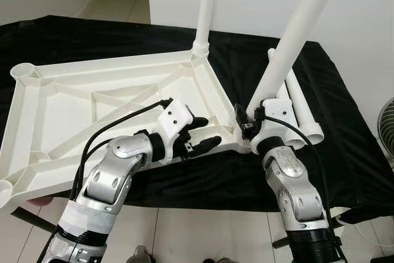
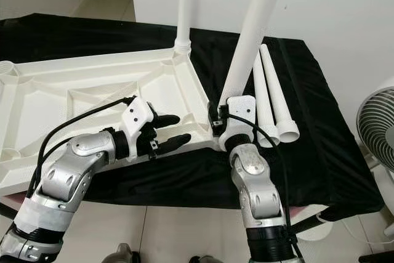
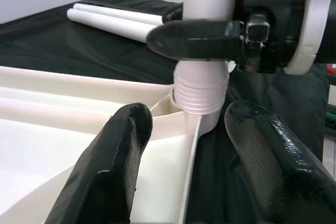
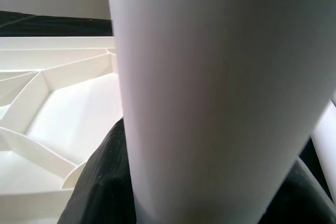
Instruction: Building children table
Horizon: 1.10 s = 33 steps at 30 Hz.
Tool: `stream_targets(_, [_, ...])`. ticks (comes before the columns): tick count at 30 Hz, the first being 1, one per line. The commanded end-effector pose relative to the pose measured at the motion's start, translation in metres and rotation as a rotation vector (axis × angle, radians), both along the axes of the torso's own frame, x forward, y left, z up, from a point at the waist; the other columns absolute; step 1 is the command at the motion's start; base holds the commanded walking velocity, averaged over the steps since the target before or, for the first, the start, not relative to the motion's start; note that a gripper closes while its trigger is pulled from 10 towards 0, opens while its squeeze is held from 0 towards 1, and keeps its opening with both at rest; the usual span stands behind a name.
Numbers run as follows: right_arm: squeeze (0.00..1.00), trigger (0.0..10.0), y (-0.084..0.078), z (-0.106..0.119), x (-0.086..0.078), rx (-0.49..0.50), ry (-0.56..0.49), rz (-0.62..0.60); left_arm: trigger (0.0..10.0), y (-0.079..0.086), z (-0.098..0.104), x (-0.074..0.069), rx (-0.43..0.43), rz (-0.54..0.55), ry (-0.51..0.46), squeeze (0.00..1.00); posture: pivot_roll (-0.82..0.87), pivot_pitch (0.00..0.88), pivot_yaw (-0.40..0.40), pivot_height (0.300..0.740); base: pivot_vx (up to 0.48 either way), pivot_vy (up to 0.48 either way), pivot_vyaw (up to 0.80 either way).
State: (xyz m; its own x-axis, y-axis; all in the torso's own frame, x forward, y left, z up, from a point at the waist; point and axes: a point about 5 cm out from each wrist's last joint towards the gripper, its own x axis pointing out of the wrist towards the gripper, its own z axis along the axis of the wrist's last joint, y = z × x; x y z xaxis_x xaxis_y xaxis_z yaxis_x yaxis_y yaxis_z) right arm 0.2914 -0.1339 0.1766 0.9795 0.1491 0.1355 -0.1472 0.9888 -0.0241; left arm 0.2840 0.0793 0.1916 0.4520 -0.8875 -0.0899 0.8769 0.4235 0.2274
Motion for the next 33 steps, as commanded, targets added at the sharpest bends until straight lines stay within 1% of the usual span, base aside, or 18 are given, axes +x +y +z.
stream_targets(1, [0.0,10.0,-0.006,-0.009,-0.002,0.0,0.048,-0.027,10.0,0.001,0.003,0.001,-0.008,0.048,-0.011,0.0,0.14,0.062,-0.07,0.74,0.0,0.0,0.0])
stream_targets(3, [0.0,10.0,-0.007,-0.009,-0.003,0.001,0.05,-0.027,10.0,0.001,0.003,0.001,-0.01,0.049,-0.01,0.0,0.14,0.062,-0.07,0.74,0.0,0.0,0.0])
stream_targets(5, [0.0,10.0,-0.008,-0.016,0.001,0.014,0.067,-0.035,10.0,0.002,0.006,0.001,-0.016,0.053,-0.011,0.0,0.13,0.07,-0.064,0.74,0.0,0.0,0.0])
stream_targets(8, [0.0,10.0,-0.009,-0.018,0.003,0.016,0.075,-0.039,10.0,0.002,0.007,0.001,-0.02,0.056,-0.011,0.0,0.13,0.073,-0.062,0.74,0.0,0.0,0.0])
stream_targets(10, [0.0,10.0,-0.01,-0.019,0.009,0.044,0.079,-0.049,10.0,0.002,0.008,0.001,-0.019,0.057,-0.016,0.0,0.14,0.081,-0.058,0.74,0.0,0.0,0.0])
stream_targets(11, [0.0,10.0,-0.01,-0.019,0.009,0.044,0.079,-0.049,10.0,0.002,0.008,0.001,-0.019,0.057,-0.016,0.0,0.14,0.081,-0.058,0.74,0.0,0.0,0.0])
stream_targets(13, [0.0,10.0,-0.011,-0.019,0.018,0.069,0.084,-0.055,10.0,0.001,0.009,0.001,-0.02,0.057,-0.019,0.0,0.14,0.085,-0.055,0.74,0.0,0.0,0.0])
stream_targets(19, [0.0,10.0,-0.008,-0.02,0.023,0.074,0.098,-0.034,10.0,0.001,0.011,0.0,-0.023,0.06,-0.024,0.0,0.15,0.092,-0.058,0.74,0.0,0.0,0.0])
stream_targets(24, [0.0,10.0,-0.004,-0.023,0.019,0.034,0.092,0.002,10.0,0.003,0.013,0.0,-0.021,0.066,-0.027,0.0,0.15,0.095,-0.062,0.74,0.0,0.0,0.0])
stream_targets(26, [0.0,10.0,-0.002,-0.026,0.014,0.009,0.084,0.035,10.0,0.005,0.013,0.0,-0.024,0.075,-0.027,0.0,0.15,0.097,-0.064,0.74,0.0,0.0,0.0])
stream_targets(27, [0.0,10.0,-0.002,-0.026,0.014,0.009,0.084,0.035,10.0,0.005,0.013,0.0,-0.024,0.075,-0.027,0.0,0.15,0.097,-0.064,0.74,0.0,0.0,0.0])
stream_targets(29, [0.0,10.0,0.002,-0.029,0.006,-0.038,0.054,0.085,10.0,0.006,0.014,0.001,-0.028,0.082,-0.029,0.0,0.15,0.099,-0.065,0.74,0.0,0.0,0.0])
stream_targets(32, [0.0,10.0,0.003,-0.03,0.003,-0.048,0.043,0.101,10.0,0.006,0.015,0.001,-0.029,0.083,-0.03,0.0,0.15,0.099,-0.065,0.74,0.0,0.0,0.0])
stream_targets(33, [0.0,10.0,0.003,-0.031,-0.001,-0.047,0.035,0.115,10.0,0.006,0.015,0.001,-0.03,0.084,-0.031,0.0,0.15,0.101,-0.062,0.74,0.0,0.0,0.0])
